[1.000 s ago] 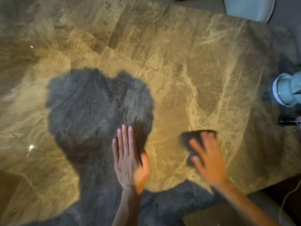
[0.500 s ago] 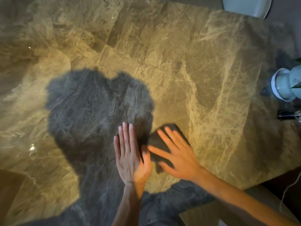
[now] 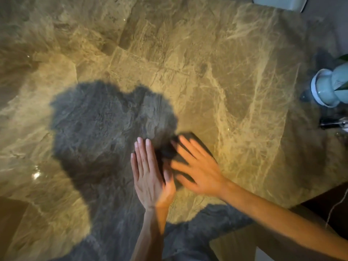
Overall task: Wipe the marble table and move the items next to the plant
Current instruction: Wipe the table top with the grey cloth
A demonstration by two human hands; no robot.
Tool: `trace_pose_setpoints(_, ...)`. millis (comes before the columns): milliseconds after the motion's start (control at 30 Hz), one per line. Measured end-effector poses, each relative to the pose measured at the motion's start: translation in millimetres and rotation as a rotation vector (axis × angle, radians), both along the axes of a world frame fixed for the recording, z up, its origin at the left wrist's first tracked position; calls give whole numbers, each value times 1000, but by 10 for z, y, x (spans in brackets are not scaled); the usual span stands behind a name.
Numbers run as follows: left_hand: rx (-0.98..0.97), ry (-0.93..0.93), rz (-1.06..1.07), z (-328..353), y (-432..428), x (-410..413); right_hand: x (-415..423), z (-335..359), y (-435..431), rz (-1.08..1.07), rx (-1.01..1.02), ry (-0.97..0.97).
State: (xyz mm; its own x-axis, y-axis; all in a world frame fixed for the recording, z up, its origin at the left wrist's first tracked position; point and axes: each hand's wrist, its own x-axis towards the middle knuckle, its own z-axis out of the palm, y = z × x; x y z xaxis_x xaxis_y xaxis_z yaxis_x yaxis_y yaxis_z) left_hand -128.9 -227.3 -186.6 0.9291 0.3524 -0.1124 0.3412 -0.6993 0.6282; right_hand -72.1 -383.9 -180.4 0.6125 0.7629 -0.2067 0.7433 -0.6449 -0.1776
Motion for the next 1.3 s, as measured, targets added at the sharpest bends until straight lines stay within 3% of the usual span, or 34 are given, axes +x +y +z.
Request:
trace_pose_setpoints(100,-15,-45,14,-5,-1,5,-70,-8,-1140,-127,-79,-12)
trace_pose_setpoints(167,-16,-43,12,-13,-10,-3,354,-47,-1649,-535,-124,-81)
trace_pose_setpoints(267,-9,-30,6,-9,-16,7,1335,-93,-1566,-1209,-152,-156)
trace_pose_setpoints(333,5,-17,0,-11,-17,23,1857,-129,-1196,-1355,-162,-144)
trace_pose_setpoints(400,17,-38,-21,-11,-3,18,2033,-178,-806,-1238,-163,-168)
trace_pose_setpoints(533,6,-49,-29,-11,17,34,1567,-184,-134,-637,-49,-205)
trace_pose_setpoints(667,9,-55,-76,13,16,6,734,-113,-64,-138,39,-144)
trace_pose_setpoints(733,30,-83,-236,70,-4,-103,352,-125,-195,16,86,-99)
trace_pose_setpoints(833,87,-104,-598,223,-186,-330,-116,-188,-388,139,194,-58)
trace_pose_setpoints(900,98,-75,-711,241,-384,-554,-393,-218,-480,215,78,-72)
trace_pose_setpoints(967,132,-36,-723,215,-583,-821,-636,-223,-567,287,-67,-100)
trace_pose_setpoints(1033,168,-14,-693,198,-719,-1052,-816,-211,-631,298,-86,-56)
trace_pose_setpoints(1167,174,13,-635,296,-854,-1386,-1007,-59,-735,266,41,167)
trace_pose_setpoints(1300,32,29,-474,446,-980,-1739,-1194,57,-919,227,278,363)
